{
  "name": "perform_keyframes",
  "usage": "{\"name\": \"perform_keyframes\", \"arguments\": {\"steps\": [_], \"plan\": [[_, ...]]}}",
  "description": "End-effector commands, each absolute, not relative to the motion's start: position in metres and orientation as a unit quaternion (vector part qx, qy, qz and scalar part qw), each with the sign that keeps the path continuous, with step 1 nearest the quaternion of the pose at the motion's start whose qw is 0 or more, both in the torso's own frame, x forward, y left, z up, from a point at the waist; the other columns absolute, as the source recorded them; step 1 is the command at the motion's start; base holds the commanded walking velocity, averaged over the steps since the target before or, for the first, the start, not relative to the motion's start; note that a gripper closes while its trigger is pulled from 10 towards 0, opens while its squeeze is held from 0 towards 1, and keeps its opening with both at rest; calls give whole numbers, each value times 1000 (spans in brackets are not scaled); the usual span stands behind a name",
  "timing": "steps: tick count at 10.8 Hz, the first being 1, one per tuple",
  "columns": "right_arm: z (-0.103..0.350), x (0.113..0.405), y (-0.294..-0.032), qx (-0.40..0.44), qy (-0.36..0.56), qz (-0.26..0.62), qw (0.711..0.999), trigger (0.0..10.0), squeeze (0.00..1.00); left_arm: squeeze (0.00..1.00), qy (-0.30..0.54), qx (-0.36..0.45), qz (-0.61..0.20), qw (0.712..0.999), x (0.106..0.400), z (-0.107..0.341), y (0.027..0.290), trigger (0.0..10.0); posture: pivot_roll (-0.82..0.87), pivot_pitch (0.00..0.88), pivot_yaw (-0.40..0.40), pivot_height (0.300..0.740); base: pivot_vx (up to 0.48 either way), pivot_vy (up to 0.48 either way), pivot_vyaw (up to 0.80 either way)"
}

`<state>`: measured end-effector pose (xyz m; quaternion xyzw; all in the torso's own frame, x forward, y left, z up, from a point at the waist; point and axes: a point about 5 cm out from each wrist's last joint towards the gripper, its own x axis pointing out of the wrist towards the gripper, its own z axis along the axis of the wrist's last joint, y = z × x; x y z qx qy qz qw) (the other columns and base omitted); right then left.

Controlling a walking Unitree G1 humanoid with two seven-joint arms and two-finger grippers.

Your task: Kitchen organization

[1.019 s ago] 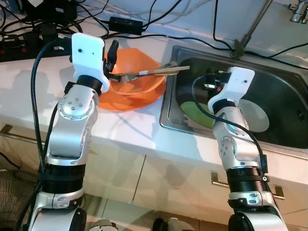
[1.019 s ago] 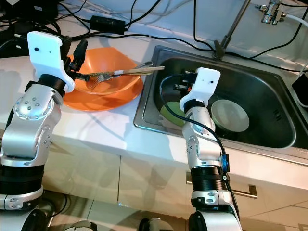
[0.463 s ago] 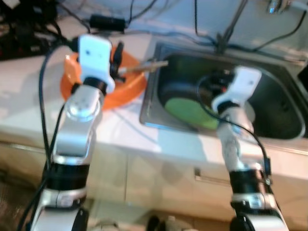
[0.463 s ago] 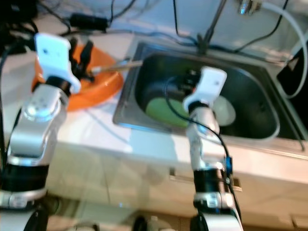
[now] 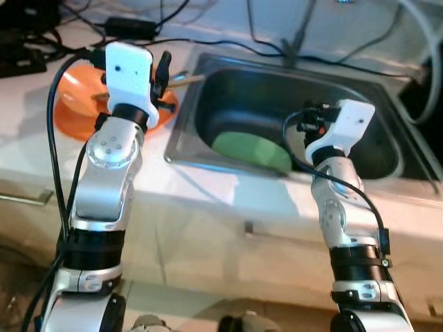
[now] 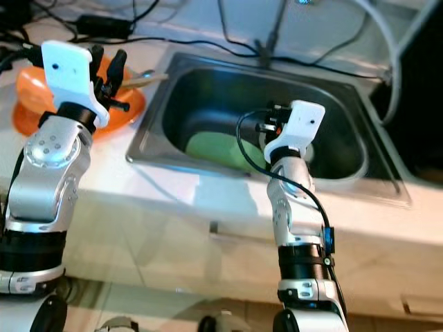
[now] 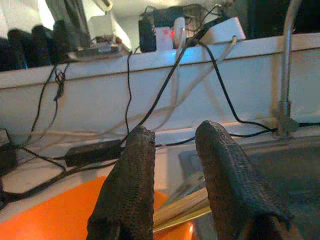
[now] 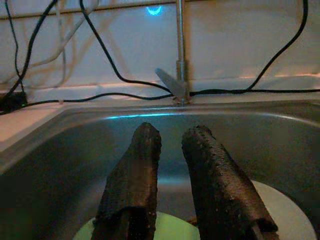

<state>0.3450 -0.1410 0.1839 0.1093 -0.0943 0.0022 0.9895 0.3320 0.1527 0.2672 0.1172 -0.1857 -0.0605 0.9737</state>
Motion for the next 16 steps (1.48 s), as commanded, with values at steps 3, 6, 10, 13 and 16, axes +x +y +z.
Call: {"name": "perform_keyframes", "arguments": {"steps": [3,6,10,13,16], "plan": [[186,344,-139,111,-98,10,989,10000,0,0,-152,181,-93,967,333,254,155,10000,21,92,-123,740,0,0,0],[182,344,-137,107,-91,14,990,10000,0,0,-115,197,-128,965,326,224,155,10000,21,93,-124,740,0,0,0],[180,343,-137,107,-89,13,990,10000,0,0,-130,362,-152,910,322,214,150,10000,22,82,-115,740,0,0,0],[179,343,-136,109,-88,11,990,10000,0,1000,-136,411,-155,888,335,218,130,10000,24,72,-112,740,0,0,0],[179,344,-136,108,-89,10,990,10000,0,1000,-123,420,-152,886,352,221,120,10000,20,72,-111,740,0,0,0]]}}
